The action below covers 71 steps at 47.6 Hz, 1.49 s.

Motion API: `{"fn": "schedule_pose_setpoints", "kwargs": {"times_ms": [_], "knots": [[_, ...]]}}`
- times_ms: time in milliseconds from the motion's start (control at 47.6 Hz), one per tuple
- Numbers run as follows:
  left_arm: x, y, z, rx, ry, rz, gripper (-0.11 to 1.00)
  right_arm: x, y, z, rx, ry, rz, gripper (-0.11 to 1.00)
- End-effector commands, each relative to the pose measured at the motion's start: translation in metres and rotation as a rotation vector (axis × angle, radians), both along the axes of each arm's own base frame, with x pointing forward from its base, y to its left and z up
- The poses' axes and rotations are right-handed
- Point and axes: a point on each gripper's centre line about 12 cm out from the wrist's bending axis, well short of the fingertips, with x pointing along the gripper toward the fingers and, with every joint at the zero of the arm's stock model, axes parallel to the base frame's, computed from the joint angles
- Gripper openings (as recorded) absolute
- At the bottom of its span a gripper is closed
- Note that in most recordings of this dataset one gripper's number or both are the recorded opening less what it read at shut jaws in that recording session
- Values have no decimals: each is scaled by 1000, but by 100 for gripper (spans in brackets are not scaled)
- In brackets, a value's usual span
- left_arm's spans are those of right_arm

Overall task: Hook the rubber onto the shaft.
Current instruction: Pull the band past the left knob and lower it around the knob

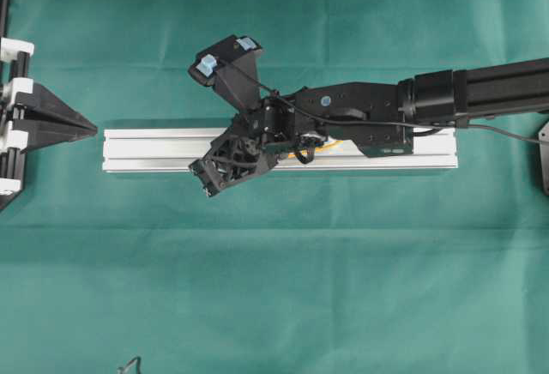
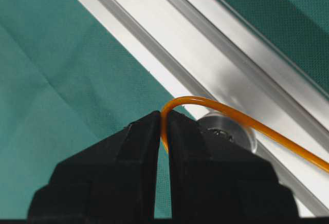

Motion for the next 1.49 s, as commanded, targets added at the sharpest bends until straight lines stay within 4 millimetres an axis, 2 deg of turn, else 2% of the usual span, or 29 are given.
{"fn": "schedule_pose_setpoints", "kwargs": {"times_ms": [0, 336, 631, 1472], "knots": [[4, 0, 10, 4, -23, -1, 2, 3, 9, 12, 7, -32, 14, 8], [4, 0, 10, 4, -23, -1, 2, 0, 19, 8, 8, -20, 34, 8], [4, 0, 10, 3, -23, 0, 2, -13, 24, 3, 11, 10, 40, 8], [3, 0, 9, 4, -17, -1, 2, -33, 22, 18, -12, -2, 52, 8]]}}
